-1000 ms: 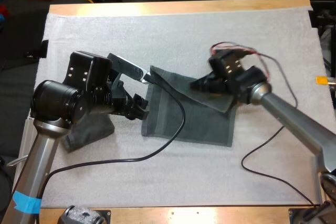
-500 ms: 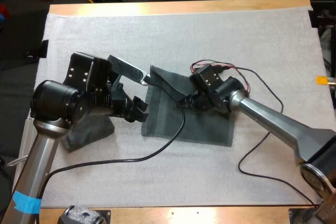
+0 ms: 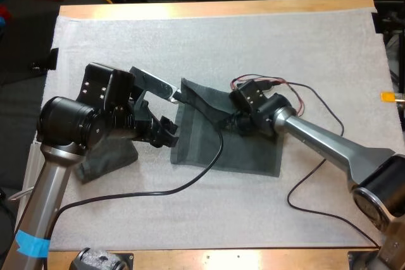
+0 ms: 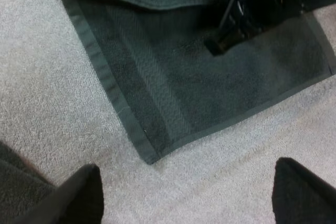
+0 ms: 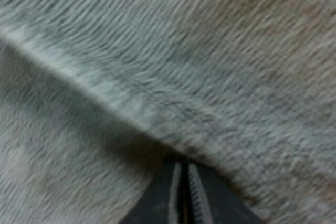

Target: Pick towel from pile, fold and stack

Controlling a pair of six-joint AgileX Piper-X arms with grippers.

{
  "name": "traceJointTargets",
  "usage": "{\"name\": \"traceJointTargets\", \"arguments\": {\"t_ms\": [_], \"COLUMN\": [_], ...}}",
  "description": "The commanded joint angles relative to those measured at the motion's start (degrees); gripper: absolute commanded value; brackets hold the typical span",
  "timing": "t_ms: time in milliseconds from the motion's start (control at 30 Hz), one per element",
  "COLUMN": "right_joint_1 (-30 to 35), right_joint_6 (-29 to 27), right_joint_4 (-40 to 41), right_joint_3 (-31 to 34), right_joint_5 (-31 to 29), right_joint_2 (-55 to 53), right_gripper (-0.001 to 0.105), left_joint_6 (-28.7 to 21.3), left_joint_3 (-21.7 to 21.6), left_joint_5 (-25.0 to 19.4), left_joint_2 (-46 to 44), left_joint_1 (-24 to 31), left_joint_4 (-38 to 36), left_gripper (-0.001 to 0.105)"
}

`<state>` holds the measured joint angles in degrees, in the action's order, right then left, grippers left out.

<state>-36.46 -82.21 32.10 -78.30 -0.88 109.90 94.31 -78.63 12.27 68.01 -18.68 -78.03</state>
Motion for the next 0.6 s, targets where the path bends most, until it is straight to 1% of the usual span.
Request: {"name": "traceJointTargets", "arguments": {"t_ms": [0, 167, 367, 567], "right_joint_1": [1.06, 3.09, 5.43, 7.96], "right_joint_6": [-0.24, -0.26, -0.12, 0.02], "right_joint_4": [0.01, -0.65, -4.36, -8.20], "right_joint_3": [-0.24, -0.24, -0.24, -0.24], "right_joint_5": [-0.82, -1.93, -2.32, -7.55], "right_joint_2": [-0.06, -0.06, -0.06, -0.06], "right_gripper": [0.001, 0.001, 0.001, 0.001], "left_joint_6": [0.11, 0.11, 0.11, 0.11], "left_joint_3": [-0.16, -0.16, -0.16, -0.16], "left_joint_5": [-0.50, -0.50, -0.50, -0.50], "left_joint_2": [-0.12, -0.12, -0.12, -0.12], "left_joint_1": [-0.29, -0.29, -0.29, -0.29], "left_joint_4": [-0.57, -0.57, -0.57, -0.57], "left_gripper": [0.064, 0.064, 0.064, 0.064]}}
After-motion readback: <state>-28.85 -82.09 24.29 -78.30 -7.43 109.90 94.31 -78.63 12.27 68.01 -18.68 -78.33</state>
